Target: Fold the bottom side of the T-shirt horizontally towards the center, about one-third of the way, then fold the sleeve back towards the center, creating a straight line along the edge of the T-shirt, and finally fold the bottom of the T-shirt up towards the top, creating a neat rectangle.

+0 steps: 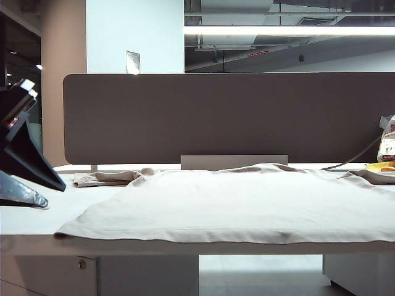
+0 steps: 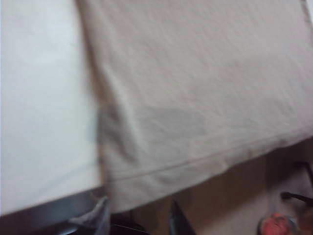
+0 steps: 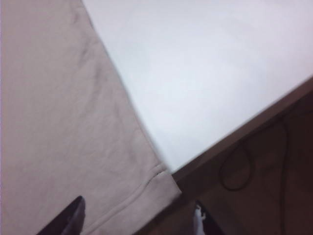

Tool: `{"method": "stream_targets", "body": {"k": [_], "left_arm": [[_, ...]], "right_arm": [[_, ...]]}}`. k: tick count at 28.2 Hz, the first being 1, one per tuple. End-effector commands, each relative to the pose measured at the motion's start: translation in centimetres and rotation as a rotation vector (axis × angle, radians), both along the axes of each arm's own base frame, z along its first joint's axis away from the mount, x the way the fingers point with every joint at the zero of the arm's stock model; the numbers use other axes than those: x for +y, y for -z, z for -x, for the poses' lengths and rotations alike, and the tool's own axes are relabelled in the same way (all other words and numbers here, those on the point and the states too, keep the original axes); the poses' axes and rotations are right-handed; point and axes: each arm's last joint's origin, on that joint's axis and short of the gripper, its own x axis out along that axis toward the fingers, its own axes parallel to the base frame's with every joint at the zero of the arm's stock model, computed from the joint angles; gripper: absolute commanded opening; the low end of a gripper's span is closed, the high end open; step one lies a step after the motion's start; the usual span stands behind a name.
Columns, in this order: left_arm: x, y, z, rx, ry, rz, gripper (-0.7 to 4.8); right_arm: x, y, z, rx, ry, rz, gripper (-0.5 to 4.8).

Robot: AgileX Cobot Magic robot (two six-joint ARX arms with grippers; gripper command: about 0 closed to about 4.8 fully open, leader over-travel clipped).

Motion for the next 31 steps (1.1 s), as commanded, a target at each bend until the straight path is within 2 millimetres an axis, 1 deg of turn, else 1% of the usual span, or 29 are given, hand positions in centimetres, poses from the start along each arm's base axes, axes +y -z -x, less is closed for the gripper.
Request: {"method": "stream_targets", "body": {"k": [1, 3, 7, 12, 15, 17, 25, 28, 31], "left_arm": [[-0.6, -0.2, 0.1, 0.01, 0.024, 0.03, 2.16], [-0.9, -0.2, 0.2, 0.023, 0.027, 0.04, 2.55], [-1.2, -0.2, 0.3, 0.039, 0.026, 0.055, 2.56], [-1.2, 0.3, 0.2, 0.084, 0.015, 0.06, 2.61], [-1.2, 0.7, 0.1, 0.12, 0.01, 0.059, 3.25], [-1.2, 1.0, 0.1, 0.135, 0.01, 0.055, 3.41], [-1.4, 2.4, -0.5, 0.191, 0.004, 0.037, 3.41], [-1.5, 2.9, -0.8, 0.197, 0.004, 0.036, 3.41], [-1.6, 3.0, -1.1, 0.193, 0.002, 0.04, 3.41]], "right_arm": [[-0.2, 0.3, -0.4, 0.01, 0.006, -0.019, 2.79], [-0.2, 0.7, -0.6, 0.037, -0.001, -0.039, 2.79], [-0.4, 1.7, -1.1, 0.083, -0.012, -0.074, 2.79], [-0.6, 2.5, -1.8, 0.098, -0.034, -0.13, 2.8], [-0.6, 2.8, -2.0, 0.101, -0.048, -0.147, 2.86], [-0.6, 2.9, -2.0, 0.104, -0.048, -0.148, 2.86], [-0.8, 2.7, -2.3, 0.076, -0.049, -0.134, 2.86], [-0.8, 3.0, -2.4, 0.086, -0.048, -0.139, 2.86], [-0.9, 3.3, -2.6, 0.091, -0.058, -0.157, 2.85]]}}
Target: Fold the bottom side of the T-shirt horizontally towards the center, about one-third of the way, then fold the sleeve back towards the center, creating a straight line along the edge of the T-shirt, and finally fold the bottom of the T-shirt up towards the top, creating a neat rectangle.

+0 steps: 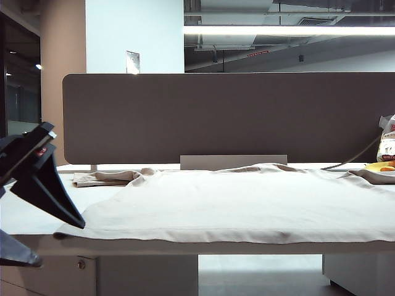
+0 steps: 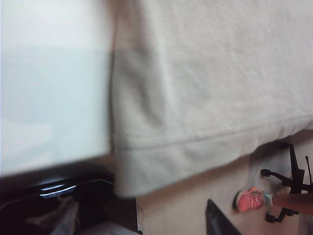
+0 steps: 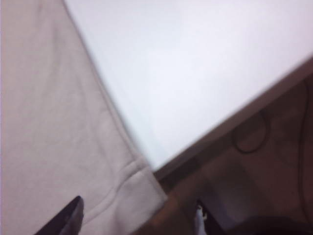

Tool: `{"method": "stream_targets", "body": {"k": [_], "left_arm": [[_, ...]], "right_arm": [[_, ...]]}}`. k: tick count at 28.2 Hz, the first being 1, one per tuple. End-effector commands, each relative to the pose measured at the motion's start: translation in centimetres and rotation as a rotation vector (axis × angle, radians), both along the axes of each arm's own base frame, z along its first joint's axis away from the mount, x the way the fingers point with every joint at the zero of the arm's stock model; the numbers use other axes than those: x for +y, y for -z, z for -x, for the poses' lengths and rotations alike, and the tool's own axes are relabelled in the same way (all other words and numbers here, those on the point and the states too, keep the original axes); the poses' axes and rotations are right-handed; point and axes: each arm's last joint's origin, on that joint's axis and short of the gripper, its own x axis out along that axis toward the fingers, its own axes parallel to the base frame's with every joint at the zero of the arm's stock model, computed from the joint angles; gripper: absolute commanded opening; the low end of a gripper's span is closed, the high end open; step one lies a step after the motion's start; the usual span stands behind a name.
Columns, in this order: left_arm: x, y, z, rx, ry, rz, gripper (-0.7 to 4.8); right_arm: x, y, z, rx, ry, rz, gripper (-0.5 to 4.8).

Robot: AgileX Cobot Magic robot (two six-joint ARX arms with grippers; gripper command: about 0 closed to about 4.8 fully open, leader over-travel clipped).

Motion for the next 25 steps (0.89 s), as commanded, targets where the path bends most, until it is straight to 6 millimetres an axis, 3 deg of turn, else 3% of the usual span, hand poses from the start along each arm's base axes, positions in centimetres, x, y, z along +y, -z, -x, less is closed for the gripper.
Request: {"method": "stream_targets", "body": {"k": [1, 11, 14, 17, 22, 25], "left_arm": [[-0.2, -0.3, -0.6, -0.035, 0.004, 0.015, 3.41], [-0.6, -0.7, -1.9, -0.031, 0.002, 0.022, 3.35], [-0.7, -0.6, -2.2, -0.016, 0.008, 0.03, 3.27], [-0.8, -0.5, -2.3, -0.011, 0.013, 0.032, 2.38], [-0.8, -0.5, -2.3, -0.012, 0.013, 0.032, 1.89], [-0.8, -0.5, -2.3, -0.024, 0.027, 0.027, 1.05]], "right_arm": [[-0.1, 0.1, -0.4, -0.019, -0.014, -0.016, 2.85], [-0.3, 1.1, -0.9, 0.003, -0.023, -0.046, 2.82], [-0.3, 1.1, -1.0, 0.002, -0.024, -0.045, 2.41], [-0.3, 1.0, -1.1, -0.013, -0.03, -0.042, 1.7], [-0.3, 0.9, -1.2, -0.032, -0.032, -0.035, 0.7], [-0.3, 0.9, -1.2, -0.036, -0.033, -0.032, 0.2]]}}
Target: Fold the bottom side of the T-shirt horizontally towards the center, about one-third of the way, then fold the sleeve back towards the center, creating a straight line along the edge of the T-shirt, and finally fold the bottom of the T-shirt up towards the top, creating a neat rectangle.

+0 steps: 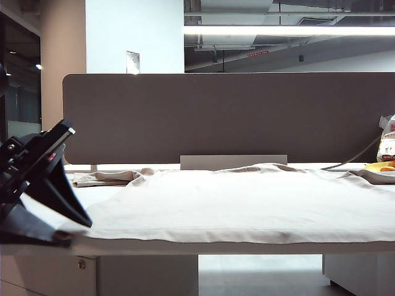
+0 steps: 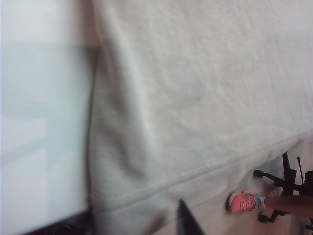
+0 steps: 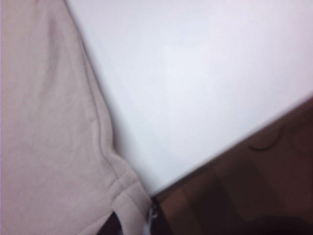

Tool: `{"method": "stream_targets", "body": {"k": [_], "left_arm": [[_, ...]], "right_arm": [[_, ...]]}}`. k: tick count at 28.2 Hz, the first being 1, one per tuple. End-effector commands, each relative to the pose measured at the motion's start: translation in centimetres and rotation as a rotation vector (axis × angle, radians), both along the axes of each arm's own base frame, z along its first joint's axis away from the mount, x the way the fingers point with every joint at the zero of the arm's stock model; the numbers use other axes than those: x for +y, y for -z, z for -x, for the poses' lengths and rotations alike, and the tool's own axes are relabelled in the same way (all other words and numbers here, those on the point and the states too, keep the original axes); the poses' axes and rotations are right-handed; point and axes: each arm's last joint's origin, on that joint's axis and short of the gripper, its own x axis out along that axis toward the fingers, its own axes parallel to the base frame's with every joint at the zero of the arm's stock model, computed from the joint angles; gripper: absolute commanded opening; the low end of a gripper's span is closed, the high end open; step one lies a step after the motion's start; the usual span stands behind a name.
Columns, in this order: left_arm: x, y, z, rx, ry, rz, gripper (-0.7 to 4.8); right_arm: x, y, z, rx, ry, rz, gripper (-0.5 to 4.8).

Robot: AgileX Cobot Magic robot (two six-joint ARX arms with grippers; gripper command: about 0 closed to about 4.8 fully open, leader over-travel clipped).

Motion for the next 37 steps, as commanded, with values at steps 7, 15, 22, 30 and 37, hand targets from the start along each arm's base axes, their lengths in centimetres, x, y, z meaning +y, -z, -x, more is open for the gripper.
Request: {"method": "stream_targets", "body": {"k": [7, 15, 22, 30, 37], "left_arm": [[-0.2, -0.4, -0.2, -0.054, 0.055, 0.017, -0.06], [-0.5, -1.2, -0.7, -0.071, 0.103, 0.088, -0.06], [-1.0, -3.1, -2.3, -0.149, 0.105, 0.092, -0.06], [-1.3, -5.7, -4.4, -0.262, 0.057, 0.014, -0.06], [-1.4, -8.8, -6.5, -0.365, 0.009, -0.038, -0.06]], "right_arm": [[0.0, -0.4, -0.3, -0.048, -0.028, -0.012, -0.04], [0.0, -1.3, -1.0, -0.164, -0.061, -0.113, -0.04], [-0.4, -3.0, -2.1, -0.222, -0.085, -0.124, -0.04], [-0.6, -6.0, -4.3, -0.302, -0.11, -0.081, -0.04], [-0.1, -7.2, -7.4, -0.295, -0.166, -0.09, -0.04]]}}
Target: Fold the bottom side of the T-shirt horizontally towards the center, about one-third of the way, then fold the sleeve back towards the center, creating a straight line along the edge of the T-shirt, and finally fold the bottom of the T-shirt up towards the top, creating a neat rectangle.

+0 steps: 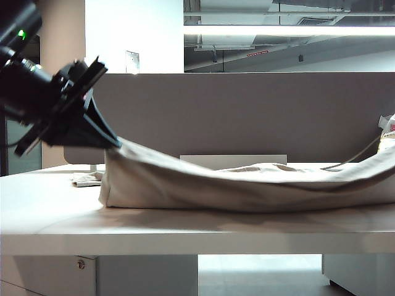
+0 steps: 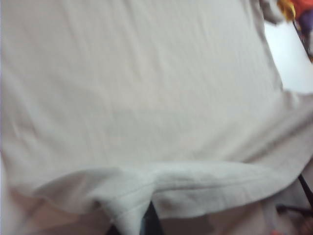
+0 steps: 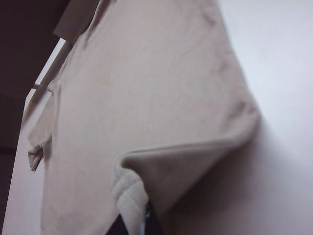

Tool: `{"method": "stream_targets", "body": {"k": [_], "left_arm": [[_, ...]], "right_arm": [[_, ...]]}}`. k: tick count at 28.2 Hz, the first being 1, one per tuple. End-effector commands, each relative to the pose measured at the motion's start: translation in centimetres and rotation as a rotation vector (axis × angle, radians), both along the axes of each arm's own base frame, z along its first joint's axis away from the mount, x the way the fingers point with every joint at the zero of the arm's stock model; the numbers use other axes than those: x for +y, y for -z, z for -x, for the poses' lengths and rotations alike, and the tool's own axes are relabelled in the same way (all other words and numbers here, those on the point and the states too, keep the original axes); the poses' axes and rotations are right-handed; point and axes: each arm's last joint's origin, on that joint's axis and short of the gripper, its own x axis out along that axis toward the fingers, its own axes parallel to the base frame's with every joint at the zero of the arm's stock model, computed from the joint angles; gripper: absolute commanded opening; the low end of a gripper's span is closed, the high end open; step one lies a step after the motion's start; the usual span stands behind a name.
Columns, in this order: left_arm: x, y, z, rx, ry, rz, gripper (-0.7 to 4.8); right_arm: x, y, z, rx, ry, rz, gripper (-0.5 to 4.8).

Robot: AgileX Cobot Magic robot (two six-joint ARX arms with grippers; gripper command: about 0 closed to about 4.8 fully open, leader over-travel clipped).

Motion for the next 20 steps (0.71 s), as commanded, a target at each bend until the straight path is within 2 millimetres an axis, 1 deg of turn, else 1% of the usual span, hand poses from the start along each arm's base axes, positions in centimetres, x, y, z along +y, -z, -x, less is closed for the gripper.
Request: {"method": "stream_targets", "body": {"k": [1, 3, 8, 15, 20], "left_arm": [[0.1, -1.3, -1.1, -0.047, -0.022, -0.009, -0.06], [0.4, -1.7, -1.9, -0.048, -0.038, -0.01, -0.06], [0.7, -1.4, -3.9, -0.042, -0.055, -0.027, -0.06], [0.4, -0.7, -6.4, -0.033, -0.066, -0.061, -0.06], [0.2, -0.5, -7.6, -0.032, -0.083, -0.074, -0.06]], "right_arm": [[0.2, -0.2, -1.6, 0.008, -0.026, -0.004, -0.04], [0.3, -0.2, -2.5, 0.013, -0.037, -0.005, -0.04], [0.1, -0.3, -4.3, 0.019, -0.045, -0.004, -0.04], [-0.6, -1.3, -6.5, -0.01, -0.044, 0.006, -0.04], [-1.1, -2.0, -8.0, -0.029, -0.039, 0.016, -0.04]]}}
